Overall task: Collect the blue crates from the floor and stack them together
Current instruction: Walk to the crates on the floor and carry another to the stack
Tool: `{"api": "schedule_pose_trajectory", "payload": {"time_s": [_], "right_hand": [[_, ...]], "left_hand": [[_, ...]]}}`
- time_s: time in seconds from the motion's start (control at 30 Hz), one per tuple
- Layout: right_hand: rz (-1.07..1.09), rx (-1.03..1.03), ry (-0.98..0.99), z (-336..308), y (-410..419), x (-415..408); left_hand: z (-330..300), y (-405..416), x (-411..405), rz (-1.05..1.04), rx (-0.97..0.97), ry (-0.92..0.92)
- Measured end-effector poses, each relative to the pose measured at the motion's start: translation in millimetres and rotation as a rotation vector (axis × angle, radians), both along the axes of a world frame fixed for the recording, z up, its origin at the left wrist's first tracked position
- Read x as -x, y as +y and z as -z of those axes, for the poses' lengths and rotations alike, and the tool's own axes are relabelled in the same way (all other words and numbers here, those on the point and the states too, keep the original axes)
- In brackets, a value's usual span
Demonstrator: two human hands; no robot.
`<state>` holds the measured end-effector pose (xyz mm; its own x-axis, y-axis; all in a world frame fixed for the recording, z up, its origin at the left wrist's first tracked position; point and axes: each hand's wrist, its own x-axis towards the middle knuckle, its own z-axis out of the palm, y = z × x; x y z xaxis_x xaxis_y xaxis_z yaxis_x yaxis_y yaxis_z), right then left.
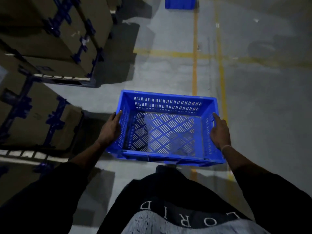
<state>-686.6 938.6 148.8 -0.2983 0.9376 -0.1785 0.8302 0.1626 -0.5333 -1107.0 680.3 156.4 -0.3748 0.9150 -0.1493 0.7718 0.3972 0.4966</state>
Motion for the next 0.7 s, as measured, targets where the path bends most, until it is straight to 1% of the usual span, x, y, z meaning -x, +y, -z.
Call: {"api": "schedule_pose_trajectory", "payload": {"time_s": [0.13,0.27,0.37,0.57,0.63,0.7], "right_hand": [[0.009,-0.039,0.005,-14,76,36],[0.013,-0.051,0.003,-21,150,71],[0.017,-0.064,-0.015,-18,206,103],[0.024,-0.072,-0.009,1,332,183],[0.042,-0.066,-0.023,0,373,213],[0.034,-0.071,-0.012,-3,413,241]], "left_hand": [[0,77,34,-0.043,-0.018,0.007],[-2,150,70,-0.035,-0.044,-0.027],[6,209,101,-0.035,-0.065,0.010],[21,342,187,-0.017,-0.093,-0.033],[19,388,217,-0.053,-0.098,-0.026],[14,431,247,-0.042,-0.081,-0.028]]}}
